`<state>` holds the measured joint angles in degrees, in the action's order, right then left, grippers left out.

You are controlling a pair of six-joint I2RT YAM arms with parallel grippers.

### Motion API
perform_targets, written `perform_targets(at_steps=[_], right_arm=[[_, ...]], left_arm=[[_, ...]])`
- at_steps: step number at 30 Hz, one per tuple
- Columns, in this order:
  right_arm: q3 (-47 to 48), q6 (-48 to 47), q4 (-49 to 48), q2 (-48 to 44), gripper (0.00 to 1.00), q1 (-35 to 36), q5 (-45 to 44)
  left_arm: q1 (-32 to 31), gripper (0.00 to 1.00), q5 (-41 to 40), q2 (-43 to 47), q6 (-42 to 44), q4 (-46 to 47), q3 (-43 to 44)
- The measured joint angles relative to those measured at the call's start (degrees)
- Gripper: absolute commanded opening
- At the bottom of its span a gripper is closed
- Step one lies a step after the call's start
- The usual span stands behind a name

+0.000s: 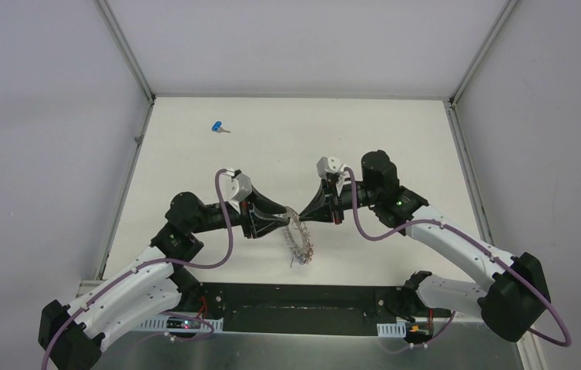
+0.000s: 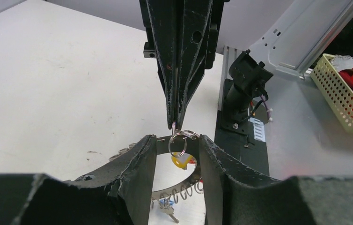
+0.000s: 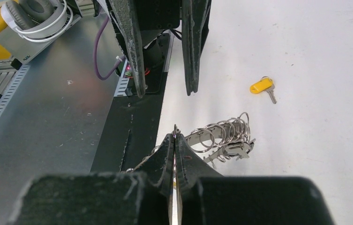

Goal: Put the keys on the keyring
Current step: Place the keyring at the center of the board.

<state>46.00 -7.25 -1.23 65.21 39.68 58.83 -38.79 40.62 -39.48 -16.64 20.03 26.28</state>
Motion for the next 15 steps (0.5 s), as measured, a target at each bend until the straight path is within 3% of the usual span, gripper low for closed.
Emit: perform_targets(at_steps=[6, 12, 15], right_arm=[[-0.7, -0.2, -0.7, -1.0, 0.0, 0.0, 0.8], [-0.7, -0.4, -1.6, -1.7, 0.0, 0.0, 1.7], [-0.7, -0.3, -1.8, -1.7, 0.0, 0.0, 2.0]], left_arm=[[-0.3, 0.44, 1.9, -0.4, 2.6, 0.9, -1.0], [-1.6, 0.29, 2.8, -1.8, 3.6, 1.6, -2.0], [-2.6, 0.28, 2.8, -2.7, 4.1, 2.8, -2.1]])
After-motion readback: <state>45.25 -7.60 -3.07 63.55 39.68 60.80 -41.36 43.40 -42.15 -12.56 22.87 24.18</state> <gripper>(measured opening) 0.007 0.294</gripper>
